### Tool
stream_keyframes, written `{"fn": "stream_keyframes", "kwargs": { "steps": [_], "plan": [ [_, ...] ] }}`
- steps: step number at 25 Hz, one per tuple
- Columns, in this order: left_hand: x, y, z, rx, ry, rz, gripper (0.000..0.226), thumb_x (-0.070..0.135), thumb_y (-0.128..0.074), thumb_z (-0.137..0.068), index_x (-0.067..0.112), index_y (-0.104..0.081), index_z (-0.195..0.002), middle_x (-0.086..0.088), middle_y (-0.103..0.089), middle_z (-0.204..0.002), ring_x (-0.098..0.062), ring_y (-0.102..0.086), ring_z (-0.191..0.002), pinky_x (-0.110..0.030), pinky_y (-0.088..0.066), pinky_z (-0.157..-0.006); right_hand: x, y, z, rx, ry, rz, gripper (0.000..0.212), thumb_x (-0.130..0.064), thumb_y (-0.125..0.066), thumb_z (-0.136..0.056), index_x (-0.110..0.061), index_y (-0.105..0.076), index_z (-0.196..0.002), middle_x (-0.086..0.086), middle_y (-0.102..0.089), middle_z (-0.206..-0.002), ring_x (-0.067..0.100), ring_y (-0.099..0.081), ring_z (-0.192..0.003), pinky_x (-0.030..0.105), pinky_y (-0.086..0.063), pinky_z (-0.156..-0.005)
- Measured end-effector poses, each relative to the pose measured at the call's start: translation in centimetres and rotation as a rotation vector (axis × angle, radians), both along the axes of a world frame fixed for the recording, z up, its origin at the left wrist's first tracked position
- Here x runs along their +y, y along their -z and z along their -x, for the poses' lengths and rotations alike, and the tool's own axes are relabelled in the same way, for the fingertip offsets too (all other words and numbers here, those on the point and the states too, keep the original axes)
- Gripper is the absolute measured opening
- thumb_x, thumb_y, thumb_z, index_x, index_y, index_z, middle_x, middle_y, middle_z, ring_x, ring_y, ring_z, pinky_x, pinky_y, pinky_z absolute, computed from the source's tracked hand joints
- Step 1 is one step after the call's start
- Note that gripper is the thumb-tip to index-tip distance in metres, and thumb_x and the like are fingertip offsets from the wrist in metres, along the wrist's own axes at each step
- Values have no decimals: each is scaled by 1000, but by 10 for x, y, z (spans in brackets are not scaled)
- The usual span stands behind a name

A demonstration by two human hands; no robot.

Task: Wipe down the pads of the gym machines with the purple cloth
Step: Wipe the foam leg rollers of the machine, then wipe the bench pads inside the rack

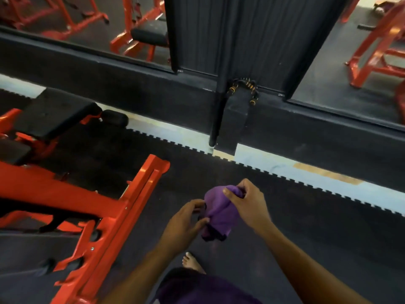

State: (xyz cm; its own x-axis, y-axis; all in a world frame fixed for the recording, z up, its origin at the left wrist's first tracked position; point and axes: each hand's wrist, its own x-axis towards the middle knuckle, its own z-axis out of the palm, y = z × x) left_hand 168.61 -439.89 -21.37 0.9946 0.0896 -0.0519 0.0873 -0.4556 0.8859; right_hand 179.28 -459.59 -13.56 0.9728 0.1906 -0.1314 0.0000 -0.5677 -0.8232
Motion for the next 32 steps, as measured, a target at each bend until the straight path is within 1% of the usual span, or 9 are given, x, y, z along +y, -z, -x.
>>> {"fn": "stream_keyframes", "kwargs": {
  "steps": [5, 9, 15, 20, 22, 25, 27, 30, 32],
  "plan": [
    [14, -3, -81, 27, -50, 140, 33, 27, -78, -91, 30, -59, -118, 20, -68, -118, -3, -66, -114, -19, -52, -89, 37, 2, -85, 55, 47, -69, 31, -34, -75, -88, -12, -54, -82, 0, -58, -74, 5, -51, -64, 14, -39, -57],
    [50, 7, -130, 56, -162, 194, 46, 0, -75, -85, 24, -59, -121, 19, -67, -119, -5, -65, -117, -23, -54, -95, 83, 6, -152, 66, -36, -64, 37, -35, -78, -87, -11, -52, -78, -1, -55, -68, 1, -47, -57, 12, -38, -52],
    [129, 6, -207, 29, -415, 91, 25, 5, -62, -90, 24, -69, -105, 10, -73, -102, -10, -70, -95, -38, -56, -87, 168, 17, -272, -9, -460, 43, 37, -44, -78, -83, -20, -51, -77, -10, -53, -64, 0, -50, -61, 17, -39, -58],
    [209, -77, -288, -90, -440, -80, 22, 15, -61, -96, 32, -51, -106, 19, -62, -97, 0, -59, -85, -21, -47, -80, 255, -8, -356, -187, -1051, 14, 45, -55, -74, -81, -44, -59, -122, -29, -54, -128, -9, -48, -121, 11, -37, -103],
    [234, -94, -307, -106, -487, -140, 33, 16, -67, -94, 36, -44, -107, 20, -59, -96, 2, -58, -83, -17, -44, -78, 305, -24, -374, -52, -1191, -37, 28, -40, -75, -88, -40, -61, -111, -20, -66, -110, -2, -62, -105, 26, -51, -92],
    [268, -89, -304, -96, -736, -113, 41, 27, -78, -89, 39, -42, -106, 27, -60, -98, 0, -60, -79, -18, -46, -73, 372, -28, -392, -75, -1254, -78, 12, -22, -70, -94, -29, -61, -97, -9, -67, -89, 10, -66, -84, 43, -54, -77],
    [290, -65, -282, -2, -767, -163, 43, 36, -81, -82, 39, -46, -106, 29, -58, -99, 1, -58, -78, -21, -48, -74, 412, -28, -398, -87, -1293, -131, 18, -15, -66, -96, -30, -62, -105, -10, -69, -97, 10, -68, -93, 39, -55, -82],
    [320, -22, -254, 51, -834, -125, 32, 26, -75, -78, 38, -55, -101, 18, -62, -97, -3, -64, -86, -38, -57, -80, 472, -31, -402, -193, -1382, -150, 35, -7, -56, -100, -32, -63, -123, -21, -67, -119, -1, -63, -113, 16, -46, -95],
    [339, -8, -253, -29, -948, -66, 37, 25, -78, -80, 42, -58, -107, 18, -63, -108, -4, -66, -98, -33, -57, -85, 510, -35, -404, -256, -1458, -135, 39, -6, -50, -100, -33, -65, -122, -22, -66, -123, -3, -60, -118, 11, -41, -100]
  ]
}}
